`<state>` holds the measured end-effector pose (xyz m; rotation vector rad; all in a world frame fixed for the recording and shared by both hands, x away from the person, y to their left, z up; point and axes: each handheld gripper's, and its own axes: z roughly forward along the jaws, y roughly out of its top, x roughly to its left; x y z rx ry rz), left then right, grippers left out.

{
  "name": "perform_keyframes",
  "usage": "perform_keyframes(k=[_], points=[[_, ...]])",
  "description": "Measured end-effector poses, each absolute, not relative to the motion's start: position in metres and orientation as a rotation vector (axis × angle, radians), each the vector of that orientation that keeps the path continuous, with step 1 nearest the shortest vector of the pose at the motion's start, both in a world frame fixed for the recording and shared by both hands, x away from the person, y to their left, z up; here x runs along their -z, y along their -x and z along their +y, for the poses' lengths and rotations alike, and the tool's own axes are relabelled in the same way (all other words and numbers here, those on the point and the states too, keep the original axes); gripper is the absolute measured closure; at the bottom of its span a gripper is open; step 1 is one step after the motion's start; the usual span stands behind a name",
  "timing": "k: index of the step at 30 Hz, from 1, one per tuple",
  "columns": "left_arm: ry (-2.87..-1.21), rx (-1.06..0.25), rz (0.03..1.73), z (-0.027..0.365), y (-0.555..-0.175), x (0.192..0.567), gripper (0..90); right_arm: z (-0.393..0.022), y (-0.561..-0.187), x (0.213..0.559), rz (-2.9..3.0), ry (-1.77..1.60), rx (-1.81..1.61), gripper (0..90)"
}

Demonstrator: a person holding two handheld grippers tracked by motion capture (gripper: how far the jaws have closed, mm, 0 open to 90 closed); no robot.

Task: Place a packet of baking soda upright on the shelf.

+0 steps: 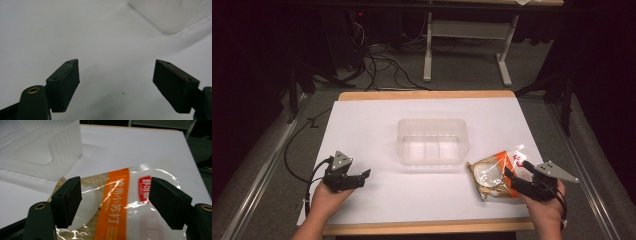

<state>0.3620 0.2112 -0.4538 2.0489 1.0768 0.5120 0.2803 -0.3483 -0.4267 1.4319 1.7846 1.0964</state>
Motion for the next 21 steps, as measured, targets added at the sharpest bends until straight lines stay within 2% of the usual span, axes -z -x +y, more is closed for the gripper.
perform_keyframes(k=[12, 21], points=[[-2.034, -0.505, 1.066, 0.205, -0.369, 0.453, 22.0, -0.387, -0.271, 0.436, 1.669, -1.621, -1.008, 16.0], [-2.035, -0.494, 1.051, 0.198, -0.371, 0.453, 22.4, -0.398, -0.271, 0.457, 1.719, -1.793, -1.099, 18.6]])
